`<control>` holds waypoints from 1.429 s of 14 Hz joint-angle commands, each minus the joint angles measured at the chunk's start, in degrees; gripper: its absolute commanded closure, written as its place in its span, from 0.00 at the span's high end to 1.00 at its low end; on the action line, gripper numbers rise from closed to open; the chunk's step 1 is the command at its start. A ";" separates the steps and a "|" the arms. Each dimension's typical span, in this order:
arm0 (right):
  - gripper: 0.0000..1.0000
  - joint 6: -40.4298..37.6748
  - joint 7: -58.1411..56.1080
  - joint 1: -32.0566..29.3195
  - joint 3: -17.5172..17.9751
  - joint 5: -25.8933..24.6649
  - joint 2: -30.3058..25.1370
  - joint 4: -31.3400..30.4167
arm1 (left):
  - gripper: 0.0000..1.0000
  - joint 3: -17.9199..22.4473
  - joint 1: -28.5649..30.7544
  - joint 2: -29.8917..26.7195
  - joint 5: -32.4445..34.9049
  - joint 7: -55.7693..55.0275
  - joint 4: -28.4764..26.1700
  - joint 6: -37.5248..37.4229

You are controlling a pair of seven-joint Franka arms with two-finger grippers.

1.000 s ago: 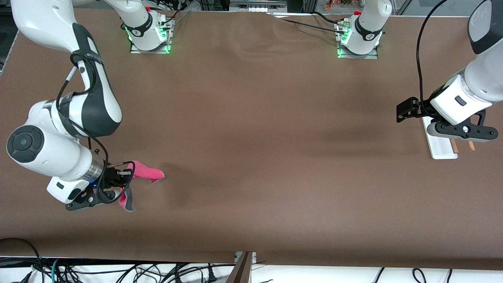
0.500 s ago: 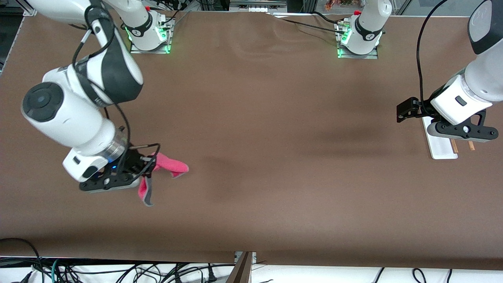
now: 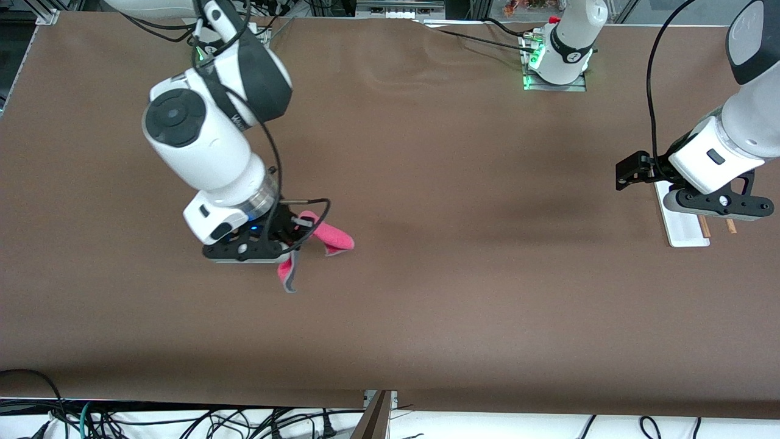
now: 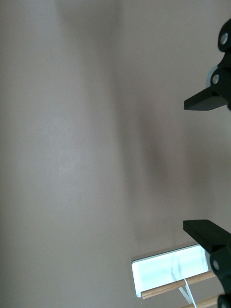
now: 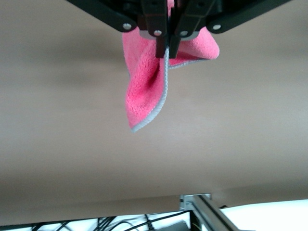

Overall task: Pass towel and hang on rack
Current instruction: 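Lift the towel with the right gripper and carry it toward the table middle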

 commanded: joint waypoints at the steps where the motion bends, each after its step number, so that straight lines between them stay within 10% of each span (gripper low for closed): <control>1: 0.00 1.49 3.49 2.43 -0.14 -0.03 -0.56 -0.07 | 1.00 0.22 -0.04 0.60 -0.26 0.83 1.58 -1.02; 20: 0.00 13.71 20.02 14.03 0.73 0.06 0.94 -0.16 | 1.00 0.75 -4.15 7.38 -1.06 1.18 -0.26 0.81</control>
